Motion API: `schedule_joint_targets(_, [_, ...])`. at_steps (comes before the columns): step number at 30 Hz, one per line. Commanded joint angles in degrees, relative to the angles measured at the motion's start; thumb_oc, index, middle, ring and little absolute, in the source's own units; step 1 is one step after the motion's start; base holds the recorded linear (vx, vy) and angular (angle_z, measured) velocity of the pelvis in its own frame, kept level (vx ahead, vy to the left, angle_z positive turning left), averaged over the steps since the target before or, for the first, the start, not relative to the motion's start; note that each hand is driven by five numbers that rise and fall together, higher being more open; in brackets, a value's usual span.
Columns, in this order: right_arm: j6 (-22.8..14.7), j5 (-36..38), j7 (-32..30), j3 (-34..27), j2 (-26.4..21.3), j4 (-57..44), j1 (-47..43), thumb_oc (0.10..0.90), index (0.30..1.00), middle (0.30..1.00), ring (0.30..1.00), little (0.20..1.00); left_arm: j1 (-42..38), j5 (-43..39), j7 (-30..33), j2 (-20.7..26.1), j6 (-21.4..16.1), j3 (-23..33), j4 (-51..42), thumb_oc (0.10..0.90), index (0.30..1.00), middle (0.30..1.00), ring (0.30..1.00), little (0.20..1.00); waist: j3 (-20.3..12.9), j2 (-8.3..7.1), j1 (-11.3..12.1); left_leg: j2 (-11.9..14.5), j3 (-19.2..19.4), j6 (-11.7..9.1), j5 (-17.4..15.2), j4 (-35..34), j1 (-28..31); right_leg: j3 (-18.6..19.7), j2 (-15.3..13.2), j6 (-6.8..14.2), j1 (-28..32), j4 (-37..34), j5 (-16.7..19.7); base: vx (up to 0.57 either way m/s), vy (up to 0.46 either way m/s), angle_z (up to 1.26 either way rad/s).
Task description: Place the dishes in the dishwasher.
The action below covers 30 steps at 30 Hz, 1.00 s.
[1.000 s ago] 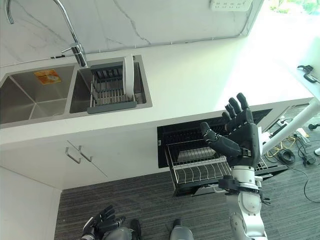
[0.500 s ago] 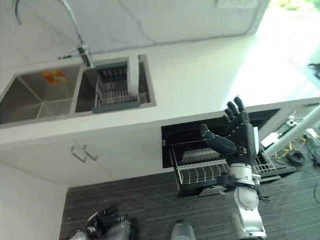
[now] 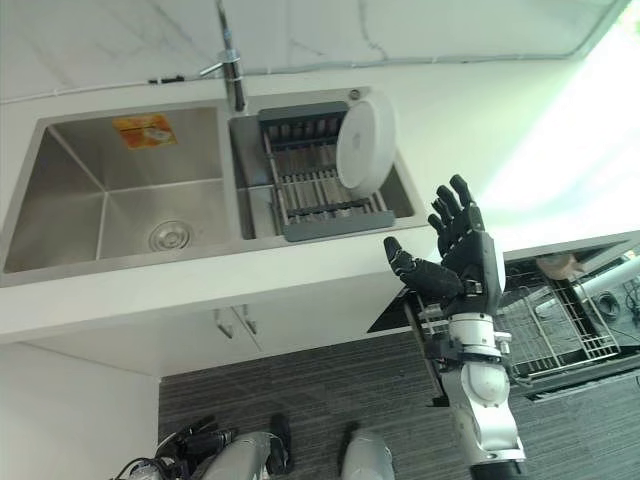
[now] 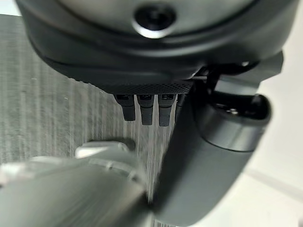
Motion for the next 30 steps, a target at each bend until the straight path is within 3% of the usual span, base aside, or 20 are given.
schedule_joint_targets(1, [-8.31,1.31,-1.35,-2.99,-2.17,-1.26,-7.10,0.800,0.900,0.900,0.900,0.900,4.98,-2.97,-0.72,1.03,-1.68,-1.03,-4.74,0.800,0.900,0.900,0.900,0.900,-1.99,-0.30,0.46,2.94,-2.54,-3.03,-4.20,4.40,-0.54,0.91,-1.19,3.31,3.31,-1.63,2.17,-0.01,-0.128,0.52])
schedule_joint_targets(11, [-6.14,-1.74,-5.68,-2.41,-2.08,-3.44,-8.34,0.800,0.900,0.900,0.900,0.900,7.58,-0.44,0.22,-1.00,-3.25,-0.30,-3.74,0.800,0.900,0.900,0.900,0.900,-2.75,-1.50,1.67,5.00,-0.80,-5.08,-4.20,4.40,-0.12,-0.75,-1.68,2.95,3.55,-1.63,0.17,0.04,-0.162,0.02])
schedule_joint_targets(17, [-5.95,-1.67,-4.60,-2.25,-3.00,-3.80,-8.18,0.800,0.900,0.900,0.900,0.900,7.67,-2.15,1.20,-1.86,-4.41,-0.97,-4.02,0.800,0.900,0.900,0.900,0.900,-2.98,-2.57,0.80,5.62,-1.91,-6.68,-3.33,4.40,1.30,0.94,0.25,0.85,3.56,-1.63,-0.99,0.03,-0.296,-0.17])
schedule_joint_targets(18, [-5.36,-1.33,-4.08,-2.20,-3.51,-3.90,-8.23,0.800,0.900,0.900,0.900,0.900,7.76,-3.02,1.51,-2.11,-4.42,-0.73,-4.28,0.800,0.900,0.900,0.900,0.900,-2.59,-3.88,0.92,5.78,-1.87,-7.33,-0.16,6.38,2.16,1.76,-0.05,-0.11,3.85,-1.63,-0.96,0.04,-0.269,-0.15])
schedule_joint_targets(19, [-5.37,-1.34,-3.98,-2.17,-3.53,-3.89,-8.21,0.800,0.900,0.900,0.900,0.900,7.85,-3.05,1.51,-2.17,-4.37,-0.64,-4.36,0.800,0.900,0.900,0.900,0.900,-2.49,-3.91,0.98,5.93,-2.17,-7.47,0.16,7.70,1.66,1.86,0.08,-0.25,3.88,-1.63,-0.94,0.05,-0.345,-0.13])
schedule_joint_targets(20, [-6.29,-2.58,-4.46,-2.05,-3.43,-3.77,-7.97,0.800,0.900,0.900,0.900,0.900,8.32,-2.91,1.44,-2.44,-4.42,-0.07,-4.56,0.800,0.900,0.900,0.900,0.900,-1.98,-4.08,1.31,6.05,-3.00,-7.75,1.20,13.38,-0.66,2.27,0.60,-0.78,4.41,-1.63,-0.90,0.05,-0.222,-0.14])
schedule_joint_targets(22, [-7.18,-4.64,-5.54,-2.08,-2.82,-4.06,-7.62,0.800,0.900,0.900,0.900,0.900,8.86,-1.32,1.33,-2.77,-3.82,0.23,-4.91,0.800,0.900,0.900,0.900,0.900,-1.73,-3.89,1.58,5.75,-3.43,-7.62,1.48,15.98,-2.35,2.54,1.21,-1.15,5.16,-1.63,-0.97,0.10,-0.147,-0.10])
schedule_joint_targets(24, [-6.72,-4.38,-4.99,-1.51,-2.46,-4.46,-8.12,0.800,0.900,0.900,0.900,0.900,10.08,-0.47,1.48,-3.41,-3.70,-0.27,-5.02,0.800,0.900,0.900,0.900,0.900,-1.73,-3.02,2.80,1.15,-7.14,-6.62,0.94,9.95,-1.38,4.74,2.40,-0.53,5.48,-1.63,-0.80,0.20,0.070,-0.23])
schedule_joint_targets(25, [-5.85,-4.99,-4.76,-0.20,-1.88,-4.98,-9.38,0.800,0.900,0.900,0.900,0.900,11.14,-0.58,1.67,-3.99,-4.07,-0.16,-4.63,0.800,0.900,0.900,0.900,0.900,-2.01,-1.83,4.00,-1.35,-10.13,-6.20,1.60,4.40,-2.06,6.52,4.11,-0.14,5.73,-1.63,-1.11,0.22,0.141,-0.66])
schedule_joint_targets(26, [-5.38,-5.22,-5.23,0.16,-1.96,-5.20,-9.95,0.800,0.900,0.900,0.900,0.900,11.21,-0.24,1.44,-4.07,-4.10,-0.24,-4.34,0.800,0.900,0.900,0.900,0.900,-1.96,-1.19,4.21,-1.17,-10.48,-6.53,2.15,4.40,-3.54,6.64,4.70,-0.23,6.19,-1.63,-1.45,0.29,0.210,-0.99])
schedule_joint_targets(27, [-4.58,-5.07,-5.96,1.60,-2.02,-4.92,-12.30,0.800,0.900,0.900,0.900,0.900,11.30,-0.66,0.89,-4.16,-4.88,-0.87,-2.96,0.800,0.900,0.900,0.900,0.900,-1.75,-0.11,5.47,-1.89,-13.27,-7.69,5.74,4.40,-7.63,8.10,6.22,-0.58,7.15,-1.63,-2.24,0.22,0.165,-0.76])
schedule_joint_targets(30, [-3.58,-5.66,-7.25,3.10,-1.74,-4.12,-15.81,0.800,0.900,0.900,0.900,0.900,10.92,-1.08,0.33,-4.30,-5.22,-1.11,-1.65,0.800,0.900,0.900,0.900,0.900,-1.81,0.03,6.58,-2.38,-13.15,-6.95,4.71,4.40,-9.38,8.14,5.94,-0.61,7.51,-1.63,-2.83,0.13,0.163,-0.84])
